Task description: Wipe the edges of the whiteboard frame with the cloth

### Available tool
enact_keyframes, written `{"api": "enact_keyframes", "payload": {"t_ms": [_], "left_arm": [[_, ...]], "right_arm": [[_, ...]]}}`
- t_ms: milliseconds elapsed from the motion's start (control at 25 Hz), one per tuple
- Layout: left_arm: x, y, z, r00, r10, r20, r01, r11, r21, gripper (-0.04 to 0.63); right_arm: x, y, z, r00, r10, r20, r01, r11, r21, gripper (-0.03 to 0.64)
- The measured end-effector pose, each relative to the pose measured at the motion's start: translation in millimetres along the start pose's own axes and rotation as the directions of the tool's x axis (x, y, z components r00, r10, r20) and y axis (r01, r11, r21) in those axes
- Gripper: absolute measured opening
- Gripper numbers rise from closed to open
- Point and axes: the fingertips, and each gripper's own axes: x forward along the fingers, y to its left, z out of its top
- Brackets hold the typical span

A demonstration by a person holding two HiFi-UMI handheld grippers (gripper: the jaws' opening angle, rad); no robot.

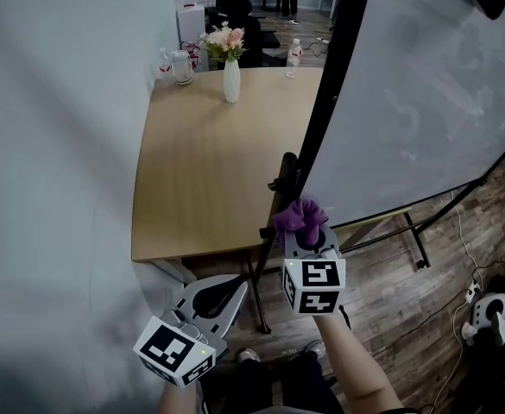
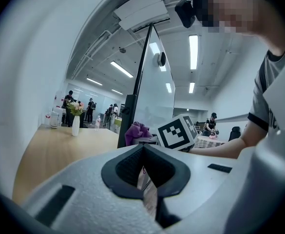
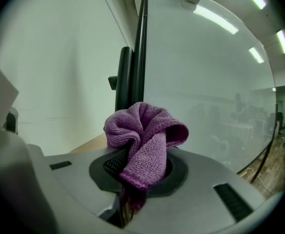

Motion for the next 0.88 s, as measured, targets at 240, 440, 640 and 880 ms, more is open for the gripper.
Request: {"api": "enact_keyframes", "payload": {"t_ms": [240, 440, 640, 880], "left_arm": [[0.7, 2.5, -6.3, 1.000, 0.001, -0.015, -0.002, 1.000, -0.008, 0.017], [2.5, 3.8, -9.6, 1.000, 0.000, -0.022, 0.000, 1.000, -0.015, 0.017], [2.7, 5.4, -13.3, 1.000, -0.003, -0.023, 0.003, 1.000, -0.018, 0.017], [6.0, 7.0, -12.9, 1.000, -0.006, -0.023, 0.006, 1.000, -0.020, 0.017]], "right_arm": [[2.4, 0.8, -11.6, 1.000, -0.013, -0.001, 0.013, 1.000, -0.010, 0.060], [3.1, 1.8, -13.2, 1.000, -0.017, 0.006, 0.017, 1.000, -0.023, 0.060], [3.1, 3.6, -18.0, 1.000, -0.018, 0.003, 0.018, 1.000, -0.025, 0.060], [5.3, 3.2, -25.1, 1.000, -0.017, -0.013, 0.017, 1.000, -0.014, 0.060]]}}
